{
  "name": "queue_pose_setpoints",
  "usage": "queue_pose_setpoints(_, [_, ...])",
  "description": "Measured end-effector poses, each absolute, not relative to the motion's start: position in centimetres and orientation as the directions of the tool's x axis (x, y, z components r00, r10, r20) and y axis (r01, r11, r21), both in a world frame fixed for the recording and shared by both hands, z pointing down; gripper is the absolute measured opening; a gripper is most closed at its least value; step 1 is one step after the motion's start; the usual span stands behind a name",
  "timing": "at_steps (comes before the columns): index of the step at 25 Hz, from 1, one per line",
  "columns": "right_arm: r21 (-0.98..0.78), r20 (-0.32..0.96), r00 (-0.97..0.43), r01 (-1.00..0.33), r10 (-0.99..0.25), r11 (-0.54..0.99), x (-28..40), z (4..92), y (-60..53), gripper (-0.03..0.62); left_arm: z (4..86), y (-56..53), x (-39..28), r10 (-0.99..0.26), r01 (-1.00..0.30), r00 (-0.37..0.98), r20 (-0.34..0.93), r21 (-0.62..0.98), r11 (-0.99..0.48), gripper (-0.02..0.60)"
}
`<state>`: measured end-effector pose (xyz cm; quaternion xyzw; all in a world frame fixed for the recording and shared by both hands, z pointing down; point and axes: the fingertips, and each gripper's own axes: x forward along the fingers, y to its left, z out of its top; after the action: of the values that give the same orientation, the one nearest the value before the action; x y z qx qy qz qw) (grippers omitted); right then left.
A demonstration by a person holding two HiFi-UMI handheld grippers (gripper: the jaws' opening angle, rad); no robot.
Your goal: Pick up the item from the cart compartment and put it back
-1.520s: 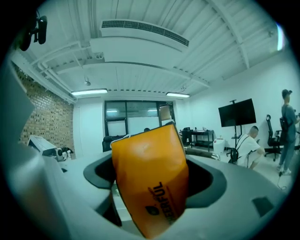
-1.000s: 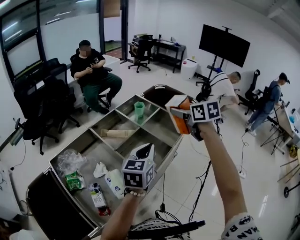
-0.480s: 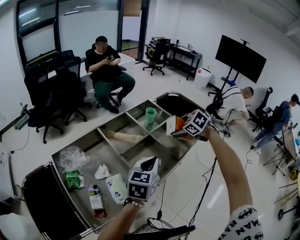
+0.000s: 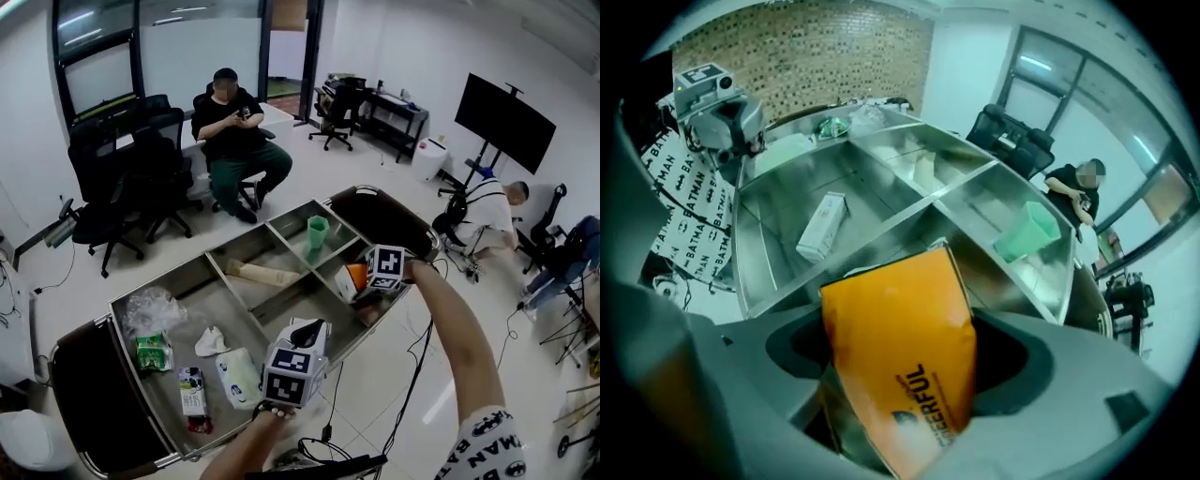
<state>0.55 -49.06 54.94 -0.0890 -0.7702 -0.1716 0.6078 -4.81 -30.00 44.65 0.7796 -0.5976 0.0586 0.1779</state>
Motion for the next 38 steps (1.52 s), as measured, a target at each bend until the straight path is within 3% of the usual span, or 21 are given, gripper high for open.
queue_pose_setpoints(10, [0.135,0.991,-0.076,0.482,-0.112,0.865,1.2,57.8,-49.8,0.454,44.9,-29.5,-5.6,-0.916,-0.958,0.248,0.316,0.221,-0.183,0.002])
queue_pose_setpoints(19, [0.176,0.982,-0.136,0.438,-0.128,0.882,0.7,57.9,-50.3,0.491,45.4,-29.0,-6.2,-0.919,-0.961,0.234,0.318,0.216,-0.171,0.002])
queue_pose_setpoints(25, [0.260,0.952,-0.252,0.370,-0.173,0.892,0.3,53.6,-50.1,0.491,44.7,-28.9,-5.2,-0.917,-0.955,0.263,0.301,0.214,-0.204,0.002])
queue_pose_setpoints(32, [0.320,0.813,-0.543,0.115,-0.210,0.941,0.8,47.4,-47.7,0.486,44.0,-30.0,-5.0,-0.917,-0.947,0.292,0.271,0.212,-0.239,0.002])
queue_pose_setpoints(34, [0.333,0.752,-0.614,0.036,-0.242,0.942,1.3,45.9,-46.7,0.410,43.9,-30.0,-5.3,-0.918,-0.945,0.297,0.262,0.216,-0.244,0.002])
queue_pose_setpoints(36, [0.332,0.672,-0.690,-0.044,-0.269,0.942,1.9,44.3,-45.5,0.375,43.8,-29.9,-5.2,-0.917,-0.941,0.310,0.250,0.217,-0.259,0.002])
queue_pose_setpoints(37, [0.334,0.630,-0.722,-0.081,-0.286,0.939,2.3,43.4,-44.7,0.320,43.6,-29.9,-5.0,-0.916,-0.938,0.320,0.242,0.216,-0.271,0.002])
queue_pose_setpoints(38, [0.339,0.589,-0.748,-0.115,-0.306,0.934,2.8,42.6,-44.0,0.312,43.5,-29.9,-4.7,-0.914,-0.935,0.331,0.234,0.214,-0.284,0.002])
